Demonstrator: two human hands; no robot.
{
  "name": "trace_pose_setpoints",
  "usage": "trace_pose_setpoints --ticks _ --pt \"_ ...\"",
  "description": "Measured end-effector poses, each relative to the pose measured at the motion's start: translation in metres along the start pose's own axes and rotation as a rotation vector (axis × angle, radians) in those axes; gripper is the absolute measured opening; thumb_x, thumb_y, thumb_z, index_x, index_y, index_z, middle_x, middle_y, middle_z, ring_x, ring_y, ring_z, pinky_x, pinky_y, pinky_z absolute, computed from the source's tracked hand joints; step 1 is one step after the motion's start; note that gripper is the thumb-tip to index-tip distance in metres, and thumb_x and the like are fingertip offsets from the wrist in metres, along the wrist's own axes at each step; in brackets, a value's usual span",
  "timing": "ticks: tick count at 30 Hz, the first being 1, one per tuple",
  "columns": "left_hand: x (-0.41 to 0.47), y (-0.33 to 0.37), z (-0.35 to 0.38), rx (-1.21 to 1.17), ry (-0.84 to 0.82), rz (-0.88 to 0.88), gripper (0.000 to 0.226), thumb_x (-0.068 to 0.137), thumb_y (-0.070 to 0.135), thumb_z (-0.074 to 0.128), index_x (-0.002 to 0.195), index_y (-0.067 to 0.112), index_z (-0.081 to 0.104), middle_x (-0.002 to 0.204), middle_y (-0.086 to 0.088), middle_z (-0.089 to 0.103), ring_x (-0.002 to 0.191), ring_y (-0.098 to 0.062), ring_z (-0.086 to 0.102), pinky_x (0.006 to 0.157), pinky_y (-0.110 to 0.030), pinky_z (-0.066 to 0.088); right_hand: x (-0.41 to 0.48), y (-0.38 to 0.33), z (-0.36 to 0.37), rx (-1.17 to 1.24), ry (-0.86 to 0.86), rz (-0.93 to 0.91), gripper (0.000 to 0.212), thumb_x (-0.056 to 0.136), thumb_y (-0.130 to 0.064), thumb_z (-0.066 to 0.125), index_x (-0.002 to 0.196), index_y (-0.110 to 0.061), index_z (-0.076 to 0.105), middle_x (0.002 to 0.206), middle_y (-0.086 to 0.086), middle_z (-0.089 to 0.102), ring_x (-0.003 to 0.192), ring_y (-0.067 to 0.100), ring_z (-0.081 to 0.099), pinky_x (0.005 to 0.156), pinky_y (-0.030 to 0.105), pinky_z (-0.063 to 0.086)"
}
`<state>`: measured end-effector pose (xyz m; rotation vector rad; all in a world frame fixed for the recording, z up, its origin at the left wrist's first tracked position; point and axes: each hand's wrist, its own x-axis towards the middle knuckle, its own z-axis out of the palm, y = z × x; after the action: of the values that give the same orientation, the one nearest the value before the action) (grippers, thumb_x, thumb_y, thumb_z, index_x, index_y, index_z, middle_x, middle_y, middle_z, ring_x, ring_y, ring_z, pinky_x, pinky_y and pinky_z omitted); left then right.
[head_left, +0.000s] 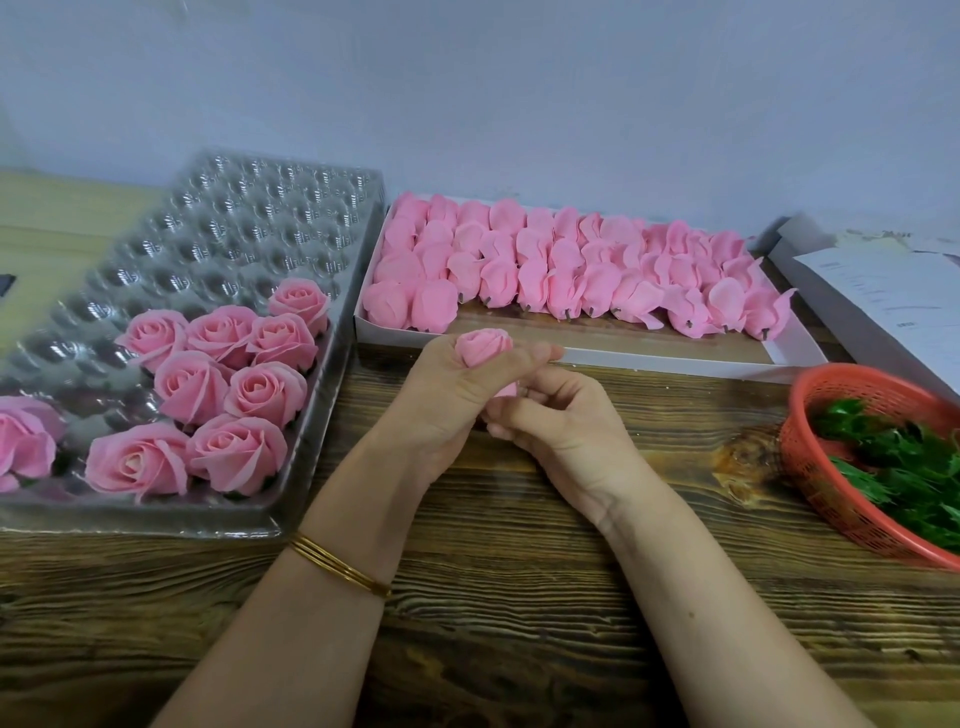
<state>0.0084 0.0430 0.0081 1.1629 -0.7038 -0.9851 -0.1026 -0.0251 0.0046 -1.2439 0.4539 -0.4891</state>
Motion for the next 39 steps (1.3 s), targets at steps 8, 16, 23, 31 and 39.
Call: trace_pose_setpoints --ticks 8,16,23,31,39 --pt "-0.002 0.003 0.000 0.017 -0.072 -0.003 0.050 0.076 0.032 0.073 0.105 -0.009 0.068 0.104 -0.011 0.076 0.093 -0.016 0.070 0.080 -0.028 0.056 0.001 -0.003 -0.002 0.097 -0.054 0.089 0.033 0.086 0.011 0.058 0.068 -0.010 0.077 0.066 0.005 0.068 0.065 0.010 0.064 0.066 0.018 0.055" --pt "-0.004 0.005 0.003 0.071 -0.035 -0.017 0.033 0.083 0.033 0.070 0.097 0.004 0.077 0.090 -0.017 0.071 0.088 -0.027 0.065 0.084 -0.049 0.044 0.000 -0.002 -0.001 0.089 -0.025 0.076 0.028 0.085 0.012 0.062 0.078 -0.010 0.078 0.069 0.004 0.069 0.067 0.010 0.065 0.067 0.017 0.055" --pt "-0.004 0.005 0.005 0.121 0.030 0.050 0.031 0.084 0.034 0.070 0.095 0.005 0.076 0.099 -0.029 0.070 0.089 -0.028 0.067 0.091 -0.049 0.053 -0.002 -0.008 -0.004 0.057 -0.035 0.105 0.016 0.078 0.005 0.066 0.087 -0.007 0.071 0.072 0.001 0.069 0.070 0.010 0.066 0.066 0.020 0.056" --pt "-0.004 -0.001 0.011 0.369 0.120 0.222 0.008 0.089 0.012 0.072 0.093 0.005 0.072 0.095 -0.015 0.072 0.086 -0.019 0.068 0.078 -0.027 0.053 0.003 -0.011 -0.009 0.024 0.198 0.090 0.037 0.061 -0.042 0.073 0.091 -0.020 0.078 0.081 -0.003 0.071 0.074 0.009 0.063 0.068 0.023 0.053" --pt "-0.006 0.000 0.018 0.577 0.045 0.253 0.051 0.088 0.014 0.072 0.070 0.061 0.064 0.080 0.040 0.059 0.087 0.003 0.054 0.072 -0.006 0.041 0.004 -0.007 -0.005 0.036 0.264 0.087 0.070 0.054 -0.041 0.083 0.112 -0.006 0.065 0.102 0.012 0.075 0.098 0.022 0.072 0.075 0.030 0.056"
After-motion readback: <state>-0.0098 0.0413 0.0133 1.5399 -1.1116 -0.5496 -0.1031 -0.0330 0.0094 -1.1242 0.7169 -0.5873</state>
